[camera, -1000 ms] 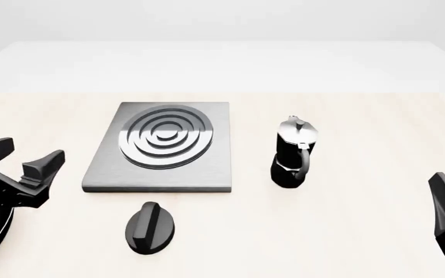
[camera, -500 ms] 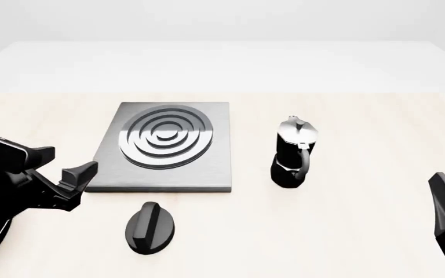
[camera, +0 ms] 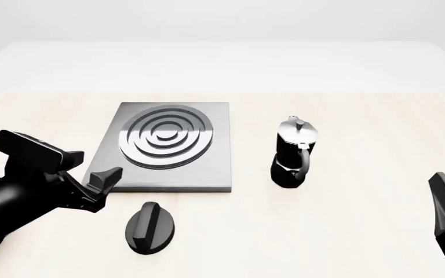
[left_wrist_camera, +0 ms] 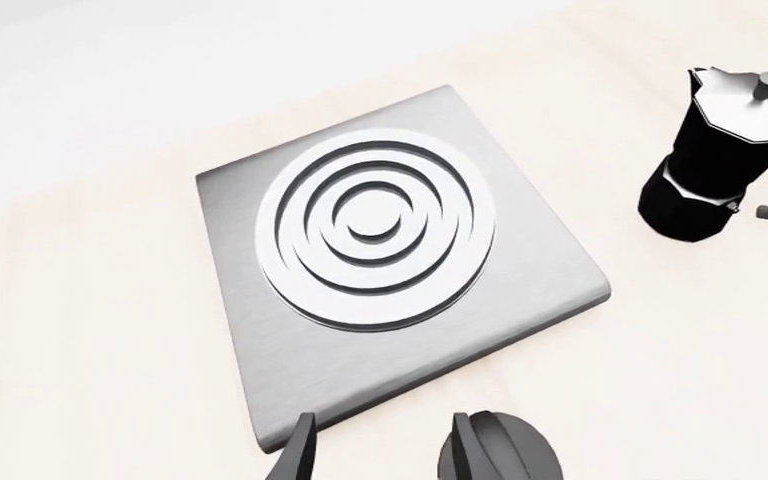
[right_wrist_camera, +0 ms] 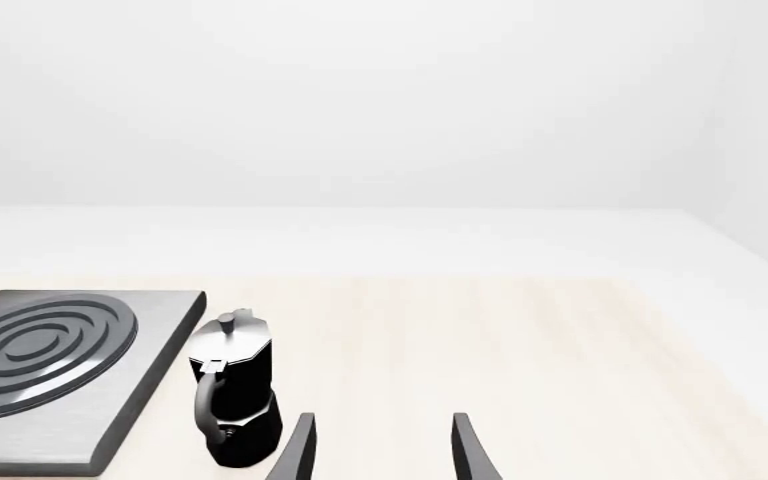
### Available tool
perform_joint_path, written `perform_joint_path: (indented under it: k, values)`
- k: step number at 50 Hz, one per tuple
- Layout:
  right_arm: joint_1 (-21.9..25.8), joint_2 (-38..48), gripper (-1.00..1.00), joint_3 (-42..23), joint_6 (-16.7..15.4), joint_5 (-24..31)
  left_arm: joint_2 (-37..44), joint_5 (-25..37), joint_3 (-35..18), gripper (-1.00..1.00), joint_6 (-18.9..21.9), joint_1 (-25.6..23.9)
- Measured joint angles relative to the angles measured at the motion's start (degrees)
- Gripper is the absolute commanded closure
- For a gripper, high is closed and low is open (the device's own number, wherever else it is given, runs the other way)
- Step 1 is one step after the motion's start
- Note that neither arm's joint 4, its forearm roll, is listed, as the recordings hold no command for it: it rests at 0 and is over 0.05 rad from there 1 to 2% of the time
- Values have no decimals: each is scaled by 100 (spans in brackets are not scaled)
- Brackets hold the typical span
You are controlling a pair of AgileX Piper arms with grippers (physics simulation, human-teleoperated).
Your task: Turn on the stove.
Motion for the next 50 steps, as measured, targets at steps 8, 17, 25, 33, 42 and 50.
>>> perform_joint_path:
  k: [8, 17, 25, 33, 42, 50]
  values:
    - [0, -2, -100, -1, 0, 3, 291, -133, -46, -100, -95, -177]
    - [-1, -8, -100, -3, 0, 11, 619, -180, -104, -100, -314, -373]
    - [-1, -13, -100, -3, 0, 16, 782, -91, -197, -100, -546, -560]
    - [-1, -14, -100, -3, 0, 17, 833, 48, -306, -100, -717, -716]
    - [-1, -13, -100, -1, 0, 15, 935, 77, -374, -100, -846, -843]
    - [0, -17, -100, -4, 0, 22, 1051, 23, -397, -100, -940, -918]
